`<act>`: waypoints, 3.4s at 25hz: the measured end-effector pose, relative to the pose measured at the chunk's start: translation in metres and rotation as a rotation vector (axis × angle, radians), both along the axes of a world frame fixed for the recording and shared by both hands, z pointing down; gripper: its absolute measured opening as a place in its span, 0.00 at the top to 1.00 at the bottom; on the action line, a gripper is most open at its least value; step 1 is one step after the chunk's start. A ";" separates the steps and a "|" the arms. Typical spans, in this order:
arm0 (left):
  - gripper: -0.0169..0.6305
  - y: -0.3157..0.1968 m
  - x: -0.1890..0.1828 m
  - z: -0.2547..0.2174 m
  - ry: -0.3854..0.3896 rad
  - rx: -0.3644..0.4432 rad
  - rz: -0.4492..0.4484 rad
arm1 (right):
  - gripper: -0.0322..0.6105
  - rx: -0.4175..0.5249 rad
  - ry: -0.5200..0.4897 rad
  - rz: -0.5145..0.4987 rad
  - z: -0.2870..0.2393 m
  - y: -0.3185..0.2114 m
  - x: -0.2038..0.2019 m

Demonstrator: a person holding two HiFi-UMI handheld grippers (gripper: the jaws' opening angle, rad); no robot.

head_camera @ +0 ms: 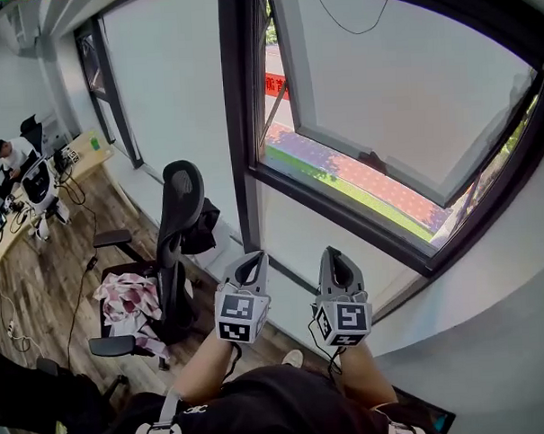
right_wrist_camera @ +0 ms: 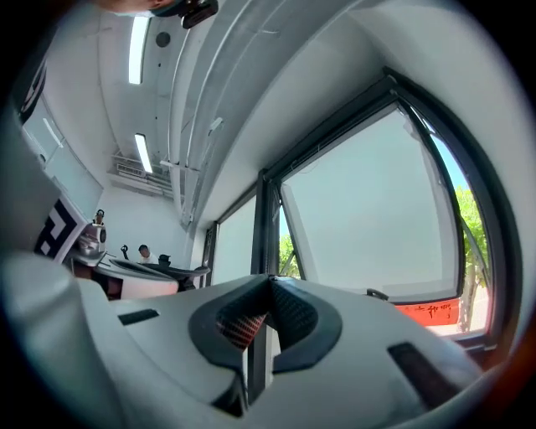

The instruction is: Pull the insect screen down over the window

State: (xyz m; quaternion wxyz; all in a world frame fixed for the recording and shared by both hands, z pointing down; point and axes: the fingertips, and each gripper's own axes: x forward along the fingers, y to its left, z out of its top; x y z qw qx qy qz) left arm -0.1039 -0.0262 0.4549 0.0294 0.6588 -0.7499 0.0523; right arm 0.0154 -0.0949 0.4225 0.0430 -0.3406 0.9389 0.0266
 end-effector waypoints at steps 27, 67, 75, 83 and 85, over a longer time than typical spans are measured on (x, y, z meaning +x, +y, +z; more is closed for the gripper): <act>0.95 -0.277 -0.017 -0.019 -0.029 0.019 0.416 | 0.94 -0.014 -0.031 0.467 -0.006 -0.202 0.023; 0.82 -0.358 -0.069 -0.274 -1.017 0.394 0.292 | 0.76 0.563 1.028 0.792 -0.203 -0.268 0.131; 0.81 -0.338 -0.112 -0.401 -1.139 0.644 0.021 | 0.76 0.701 0.932 0.940 -0.302 -0.258 0.150; 0.77 -0.343 -0.123 -0.464 -1.243 0.699 -0.113 | 0.76 0.916 0.878 1.113 -0.388 -0.244 0.150; 0.79 -0.349 -0.126 -0.476 -1.266 0.704 -0.138 | 0.77 0.962 0.875 1.135 -0.408 -0.241 0.148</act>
